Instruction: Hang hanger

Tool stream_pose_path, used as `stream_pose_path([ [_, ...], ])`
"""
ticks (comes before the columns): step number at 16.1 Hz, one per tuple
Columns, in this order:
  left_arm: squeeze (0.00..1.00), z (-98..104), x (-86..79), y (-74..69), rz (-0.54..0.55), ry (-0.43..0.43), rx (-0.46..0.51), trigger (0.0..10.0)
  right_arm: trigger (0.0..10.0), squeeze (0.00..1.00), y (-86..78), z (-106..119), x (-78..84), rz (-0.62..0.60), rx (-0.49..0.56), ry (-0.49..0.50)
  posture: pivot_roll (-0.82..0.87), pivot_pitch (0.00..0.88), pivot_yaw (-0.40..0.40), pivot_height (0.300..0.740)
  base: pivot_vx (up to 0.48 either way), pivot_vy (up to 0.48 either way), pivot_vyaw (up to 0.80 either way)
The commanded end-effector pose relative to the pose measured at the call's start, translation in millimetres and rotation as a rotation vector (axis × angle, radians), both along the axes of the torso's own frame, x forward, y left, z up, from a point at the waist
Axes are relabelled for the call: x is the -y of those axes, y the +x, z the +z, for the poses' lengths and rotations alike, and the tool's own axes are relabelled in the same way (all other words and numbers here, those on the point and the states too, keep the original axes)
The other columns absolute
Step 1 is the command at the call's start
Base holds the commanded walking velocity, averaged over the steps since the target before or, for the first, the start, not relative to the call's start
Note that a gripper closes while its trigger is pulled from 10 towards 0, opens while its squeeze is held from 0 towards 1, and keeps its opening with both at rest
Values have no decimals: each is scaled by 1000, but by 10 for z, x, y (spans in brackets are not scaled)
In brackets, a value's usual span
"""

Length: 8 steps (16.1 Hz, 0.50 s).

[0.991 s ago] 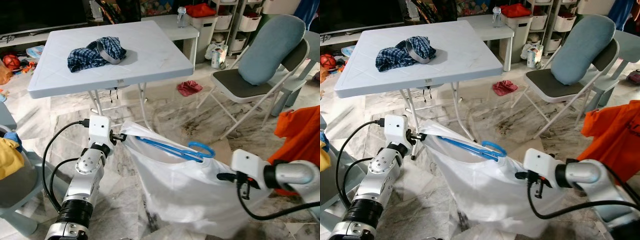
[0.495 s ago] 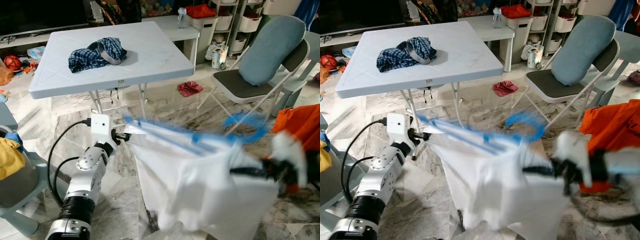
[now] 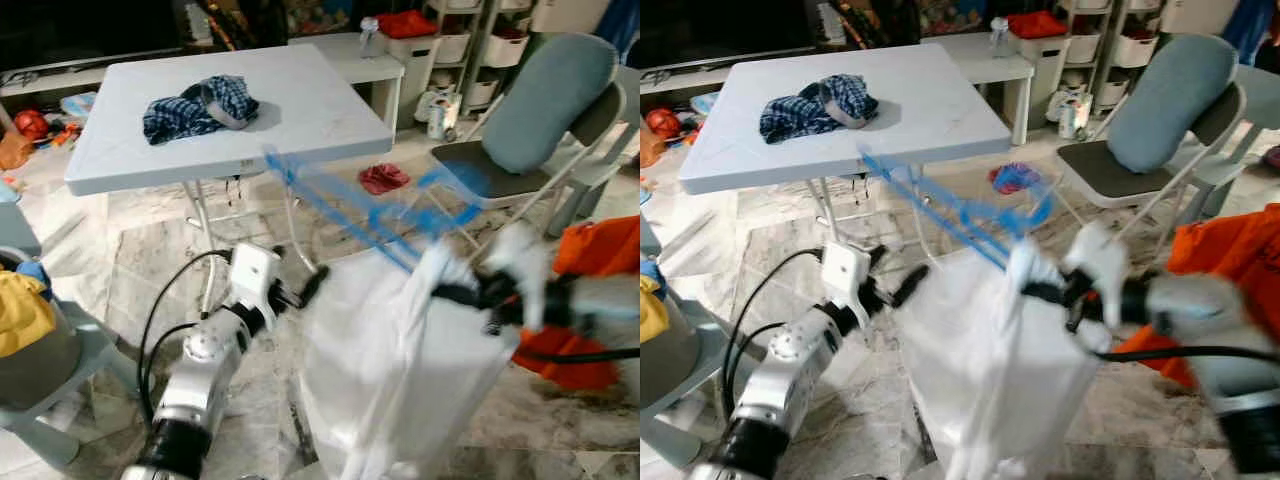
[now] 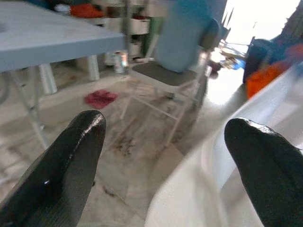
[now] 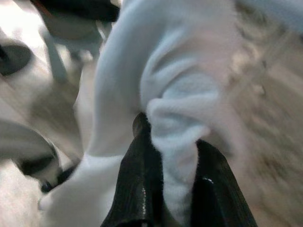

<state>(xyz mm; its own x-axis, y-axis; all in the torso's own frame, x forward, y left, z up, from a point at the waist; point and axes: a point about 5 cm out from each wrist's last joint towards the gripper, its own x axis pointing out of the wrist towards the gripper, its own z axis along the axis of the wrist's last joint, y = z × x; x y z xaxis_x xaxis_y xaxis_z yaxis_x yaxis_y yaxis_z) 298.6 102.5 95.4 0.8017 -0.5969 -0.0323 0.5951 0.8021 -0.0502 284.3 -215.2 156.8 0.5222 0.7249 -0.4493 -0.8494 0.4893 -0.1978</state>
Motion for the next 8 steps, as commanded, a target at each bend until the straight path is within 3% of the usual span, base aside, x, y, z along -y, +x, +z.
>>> stream_pose_path([
  [1,1000,15,22,-45,-63,58,39,10000,10000,0,99,55,-13,-22,104,-66,-161,0,9,740,0,0,0],
  [5,1000,-16,-45,-273,-231,123,38,10000,10000,0,315,-159,14,-110,273,-214,-145,0,0,740,0,0,0],
  [6,1000,16,-110,-254,-191,129,62,10000,10000,0,308,-196,22,-72,309,-265,-143,0,1,740,0,0,0],
  [7,1000,65,-195,-230,-162,137,91,10000,10000,0,231,-264,59,47,253,-330,-141,0,0,740,0,0,0],
  [8,1000,81,-220,-221,-155,142,102,10000,10000,0,212,-285,86,66,221,-337,-140,0,-1,740,0,0,0],
])
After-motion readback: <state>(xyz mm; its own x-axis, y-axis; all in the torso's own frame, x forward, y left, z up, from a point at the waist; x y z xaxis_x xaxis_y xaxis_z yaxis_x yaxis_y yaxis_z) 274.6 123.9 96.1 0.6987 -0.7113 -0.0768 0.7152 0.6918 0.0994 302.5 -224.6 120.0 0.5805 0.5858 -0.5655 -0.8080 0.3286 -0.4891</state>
